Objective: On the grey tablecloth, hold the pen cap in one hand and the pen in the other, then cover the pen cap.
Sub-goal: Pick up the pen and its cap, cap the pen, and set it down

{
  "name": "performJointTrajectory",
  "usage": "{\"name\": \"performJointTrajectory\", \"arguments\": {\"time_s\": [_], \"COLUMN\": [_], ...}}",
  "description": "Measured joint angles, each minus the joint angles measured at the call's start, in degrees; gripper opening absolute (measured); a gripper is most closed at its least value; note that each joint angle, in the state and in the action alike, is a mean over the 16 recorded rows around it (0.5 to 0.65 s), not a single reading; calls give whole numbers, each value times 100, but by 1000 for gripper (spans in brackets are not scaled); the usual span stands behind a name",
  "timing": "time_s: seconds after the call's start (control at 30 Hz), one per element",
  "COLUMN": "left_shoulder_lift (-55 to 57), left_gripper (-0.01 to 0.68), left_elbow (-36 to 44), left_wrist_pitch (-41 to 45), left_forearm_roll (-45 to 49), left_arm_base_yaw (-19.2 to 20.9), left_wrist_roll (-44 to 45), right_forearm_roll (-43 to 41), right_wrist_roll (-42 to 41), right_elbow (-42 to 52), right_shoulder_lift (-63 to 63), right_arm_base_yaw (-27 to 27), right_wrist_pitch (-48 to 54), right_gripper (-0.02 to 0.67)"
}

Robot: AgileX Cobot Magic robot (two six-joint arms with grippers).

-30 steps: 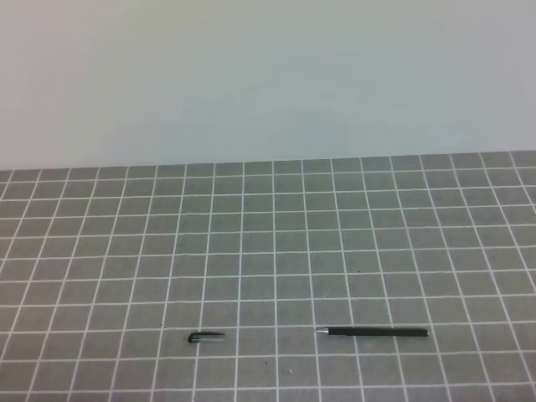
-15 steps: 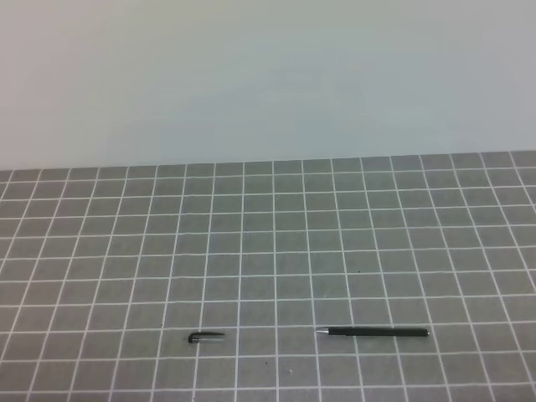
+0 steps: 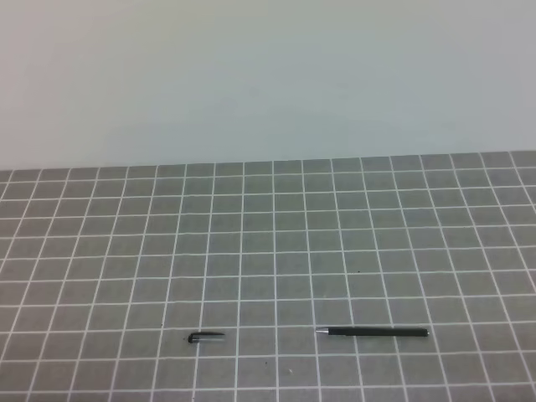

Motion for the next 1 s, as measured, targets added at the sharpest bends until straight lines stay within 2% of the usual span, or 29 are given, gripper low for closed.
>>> {"name": "performJointTrajectory", "arguments": {"time_s": [0.33,0.77,1.0], "left_shoulder_lift": [-53,-123,-132], "left_gripper": [-2,-2,-2], "left_elbow": [0,0,0], "left_wrist_pitch": [-436,-2916,-3739], "left_forearm_roll": [85,150,151], "left_arm_base_yaw": [-1,-3,-3], "left_wrist_roll": [39,93,136], "right_forearm_roll": [0,-7,-12], "right_wrist_roll": [0,0,0], "right_elbow": [0,0,0], "right_shoulder_lift": [0,17,9], "right_arm_base_yaw": [0,0,0], "right_wrist_pitch": [0,0,-1], "right_gripper": [3,3,3]}}
